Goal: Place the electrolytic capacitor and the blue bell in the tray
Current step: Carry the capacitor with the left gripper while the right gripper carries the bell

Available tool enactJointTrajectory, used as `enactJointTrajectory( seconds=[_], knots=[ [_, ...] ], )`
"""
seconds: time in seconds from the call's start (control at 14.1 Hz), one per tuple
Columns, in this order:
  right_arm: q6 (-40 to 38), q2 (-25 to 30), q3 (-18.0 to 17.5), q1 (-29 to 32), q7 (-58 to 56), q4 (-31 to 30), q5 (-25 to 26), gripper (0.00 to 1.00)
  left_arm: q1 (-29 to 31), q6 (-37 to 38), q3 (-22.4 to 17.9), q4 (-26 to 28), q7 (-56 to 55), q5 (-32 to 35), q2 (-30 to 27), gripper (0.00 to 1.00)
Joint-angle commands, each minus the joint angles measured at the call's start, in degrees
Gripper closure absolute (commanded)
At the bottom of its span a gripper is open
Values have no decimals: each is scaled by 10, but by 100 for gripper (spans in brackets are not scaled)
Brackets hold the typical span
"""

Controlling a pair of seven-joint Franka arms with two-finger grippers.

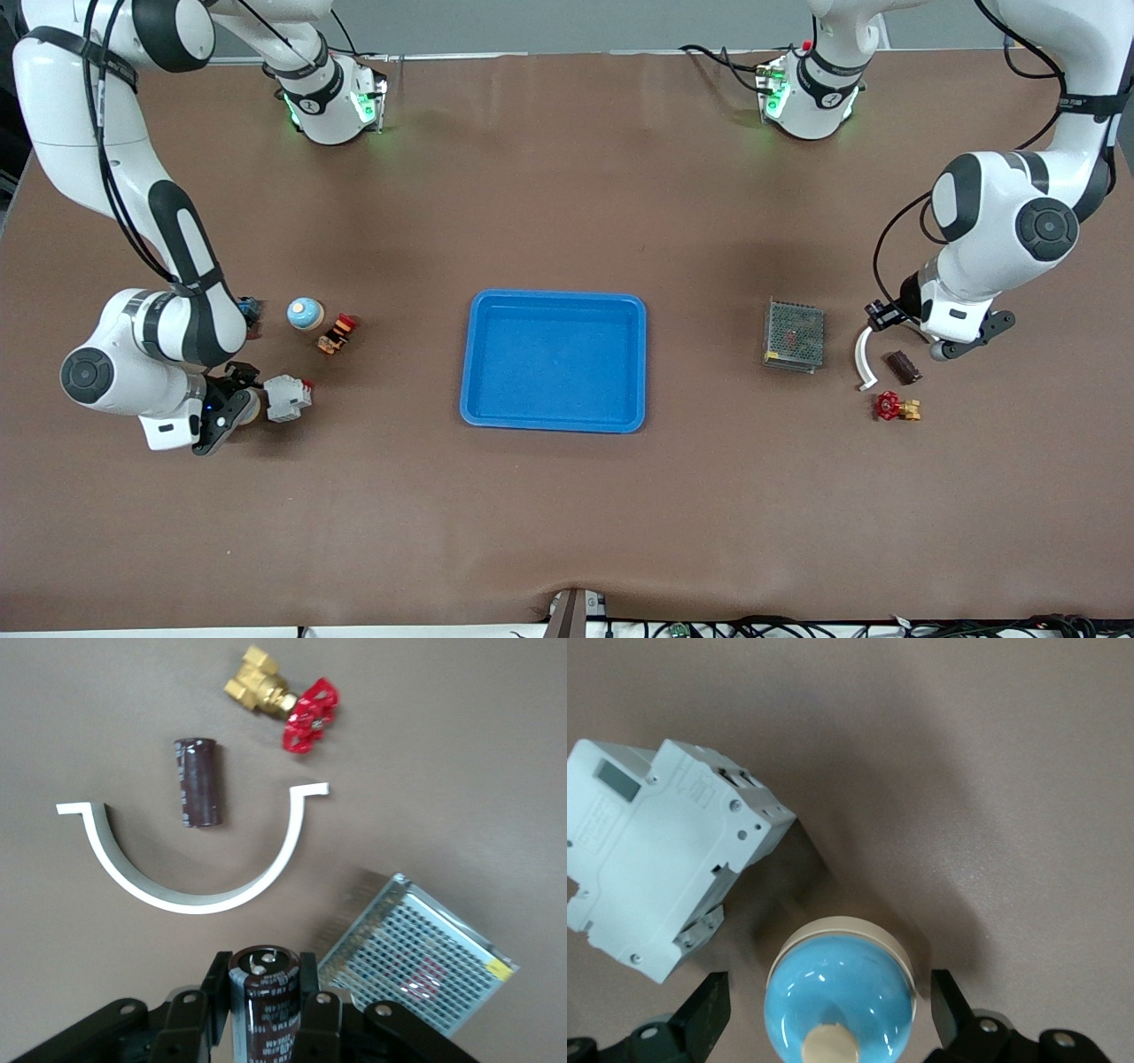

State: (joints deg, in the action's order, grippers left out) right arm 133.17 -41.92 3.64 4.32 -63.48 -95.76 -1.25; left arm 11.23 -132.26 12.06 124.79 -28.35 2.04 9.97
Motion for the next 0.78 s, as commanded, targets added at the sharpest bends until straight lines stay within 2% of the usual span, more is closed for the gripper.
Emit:
enactJointTrajectory(
  seconds=[0.0, 0.07, 0.14, 0.36, 0.5, 0.71],
  knots=[
    [4, -4, -5, 8, -7, 3, 6, 0, -1, 48, 28, -33, -11, 2, -7, 100],
    [4, -3, -5, 7, -8, 3, 6, 0, -1, 57, 41, -42, -26, 3, -7, 100],
    [5, -4, -5, 8, -8, 3, 6, 8, -1, 62, 60, -48, -49, 3, -7, 100],
    [4, -3, -5, 8, -7, 4, 5, 46, -1, 63, 121, -48, -131, 7, -6, 100],
    [2, -2, -5, 8, -6, 5, 5, 64, -1, 63, 162, -47, -194, 7, -4, 100],
    [-13, 6, -5, 5, -1, 16, 5, 65, -8, 61, 203, -48, -261, 9, 7, 100]
  ],
)
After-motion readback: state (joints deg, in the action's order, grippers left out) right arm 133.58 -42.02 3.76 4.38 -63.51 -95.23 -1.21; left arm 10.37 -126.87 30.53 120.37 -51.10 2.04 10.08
